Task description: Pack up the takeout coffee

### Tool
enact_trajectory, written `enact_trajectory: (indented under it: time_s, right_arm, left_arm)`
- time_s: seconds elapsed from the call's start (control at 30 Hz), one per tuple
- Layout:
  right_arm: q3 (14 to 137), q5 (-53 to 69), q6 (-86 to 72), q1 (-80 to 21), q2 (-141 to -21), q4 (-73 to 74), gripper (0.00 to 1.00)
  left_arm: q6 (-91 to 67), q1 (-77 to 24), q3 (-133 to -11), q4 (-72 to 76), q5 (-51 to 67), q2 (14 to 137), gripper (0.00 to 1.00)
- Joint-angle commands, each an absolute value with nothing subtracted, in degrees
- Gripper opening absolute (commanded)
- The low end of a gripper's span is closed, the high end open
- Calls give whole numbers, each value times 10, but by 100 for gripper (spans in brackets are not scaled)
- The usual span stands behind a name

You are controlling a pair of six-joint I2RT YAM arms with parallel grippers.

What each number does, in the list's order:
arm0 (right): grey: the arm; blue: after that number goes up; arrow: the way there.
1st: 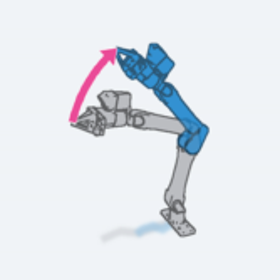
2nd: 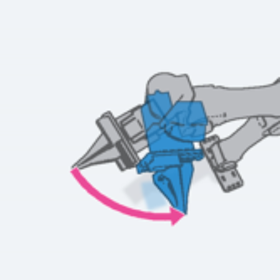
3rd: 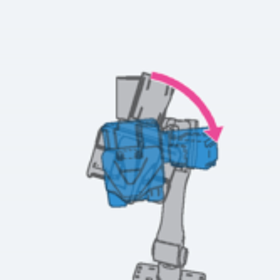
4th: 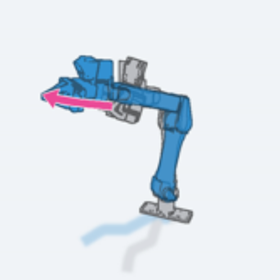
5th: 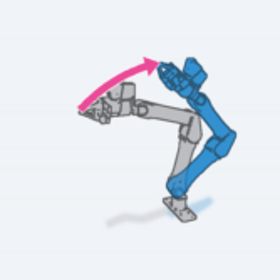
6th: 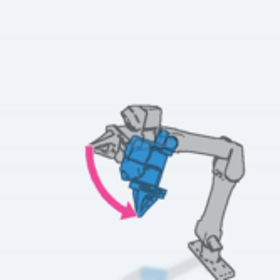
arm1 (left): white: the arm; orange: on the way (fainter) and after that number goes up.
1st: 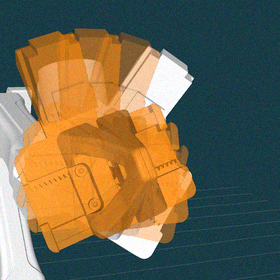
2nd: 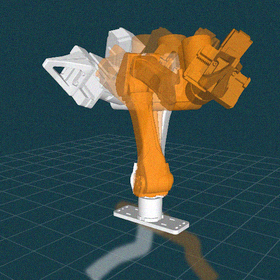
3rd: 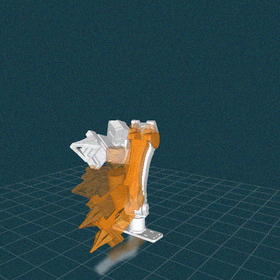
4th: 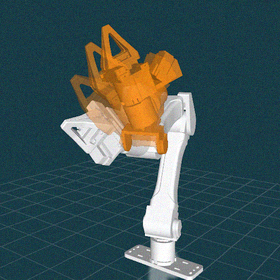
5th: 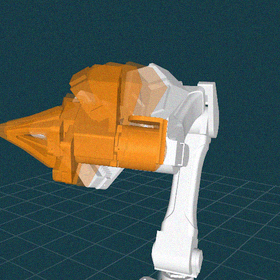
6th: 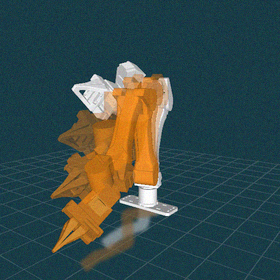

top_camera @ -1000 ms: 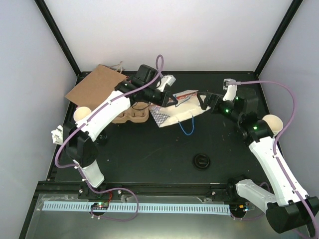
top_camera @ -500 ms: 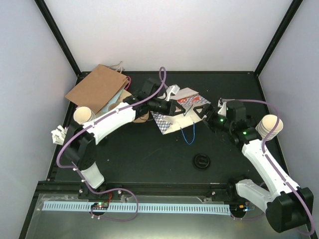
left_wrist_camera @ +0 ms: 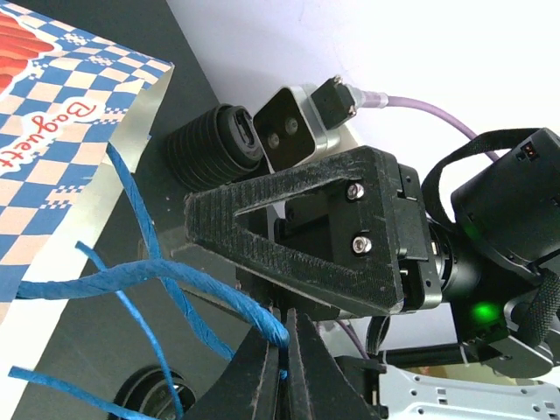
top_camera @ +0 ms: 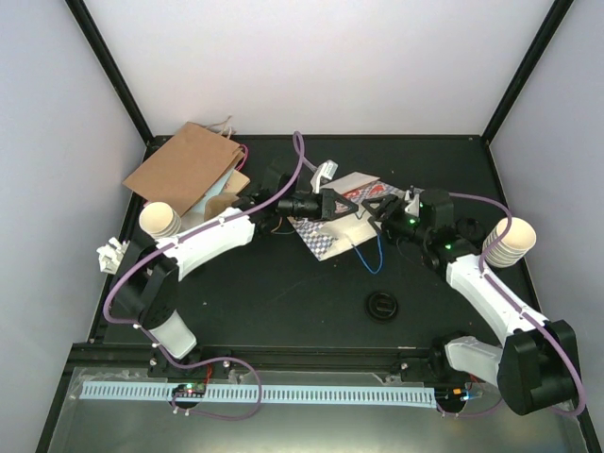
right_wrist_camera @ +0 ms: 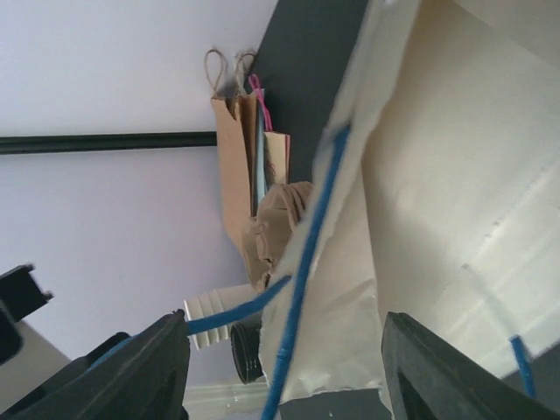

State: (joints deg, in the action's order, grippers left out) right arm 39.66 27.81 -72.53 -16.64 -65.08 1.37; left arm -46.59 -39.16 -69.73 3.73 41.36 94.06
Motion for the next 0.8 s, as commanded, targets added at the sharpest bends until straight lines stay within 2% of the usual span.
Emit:
enact_trajectory:
  time_s: [0.0, 0.27, 0.5, 0.63, 0.7, 0.77]
  right_arm:
    - [385, 291, -778, -167, -644, -42, 60]
    - [377, 334, -831, -170, -659, -71, 60]
    - [377, 360, -850, -174, -662, -93, 51]
    - [380, 367, -851, -175, -650, -79, 33]
    - [379, 364, -850, -174, -642, -68, 15]
    - [379, 360, -845, -174, -636, -52, 3]
  left_arm:
    - [-519, -395, -688, 125, 442, 928, 2]
    - [-569, -395, -663, 205, 451, 935, 2]
    - [-584, -395, -653, 233, 452, 946, 2]
    - [-562, -394, -653, 212, 449, 946, 4]
    - [-549, -394, -652, 197, 446, 942, 7]
    - [-527, -393, -653, 179, 445, 936, 16]
